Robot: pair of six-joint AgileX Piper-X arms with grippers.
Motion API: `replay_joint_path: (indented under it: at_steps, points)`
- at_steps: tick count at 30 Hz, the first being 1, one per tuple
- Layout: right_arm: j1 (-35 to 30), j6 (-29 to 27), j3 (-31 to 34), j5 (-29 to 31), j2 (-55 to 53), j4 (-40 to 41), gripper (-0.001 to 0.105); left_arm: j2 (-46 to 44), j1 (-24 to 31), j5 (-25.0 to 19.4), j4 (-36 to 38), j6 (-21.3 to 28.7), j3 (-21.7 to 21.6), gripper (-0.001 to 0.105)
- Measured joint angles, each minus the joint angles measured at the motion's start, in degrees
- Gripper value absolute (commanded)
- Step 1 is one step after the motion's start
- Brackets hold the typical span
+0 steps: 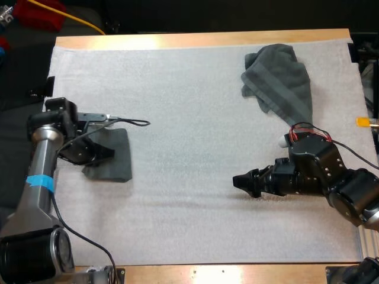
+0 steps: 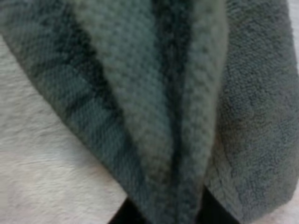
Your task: Pick towel from pile, fold and stack
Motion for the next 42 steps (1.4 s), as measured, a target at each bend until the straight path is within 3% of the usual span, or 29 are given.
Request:
replay_joint_path:
  at_steps: [5, 9, 12, 15, 17, 26, 30, 42]
  points:
    - [0.0, 0.0, 0.0, -0.5, 0.0, 0.0, 0.078, 1.9, 0.0, -0.2, -0.1, -0.1, 0.0, 0.002]
    - [0.0, 0.0, 0.0, -0.6, 0.0, 0.0, 0.078, 2.7, 0.0, -0.7, -0.3, -0.2, 0.0, 0.029]
    - [0.0, 0.0, 0.0, -0.6, 0.0, 0.0, 0.078, 2.7, 0.0, -4.7, -1.7, -2.5, 0.0, 0.051]
    - [0.0, 0.0, 0.0, -0.6, 0.0, 0.0, 0.078, 2.7, 0.0, -9.7, -1.9, -3.8, 0.0, 0.062]
    - [0.0, 0.0, 0.0, -0.6, 0.0, 0.0, 0.078, 2.7, 0.0, -10.7, -1.9, -4.0, 0.0, 0.068]
    - [0.0, 0.0, 0.0, -0.6, 0.0, 0.0, 0.078, 0.5, 0.0, -11.4, -2.4, -4.1, 0.0, 0.07]
    - [0.0, 0.0, 0.0, -0.6, 0.0, 0.0, 0.078, -2.8, 0.0, -9.7, -2.8, -4.4, 0.0, 0.07]
    - [0.0, -1.2, 0.0, -0.8, 0.0, 0.0, 0.078, -16.7, 0.0, 8.4, -2.0, -5.0, 0.0, 0.07]
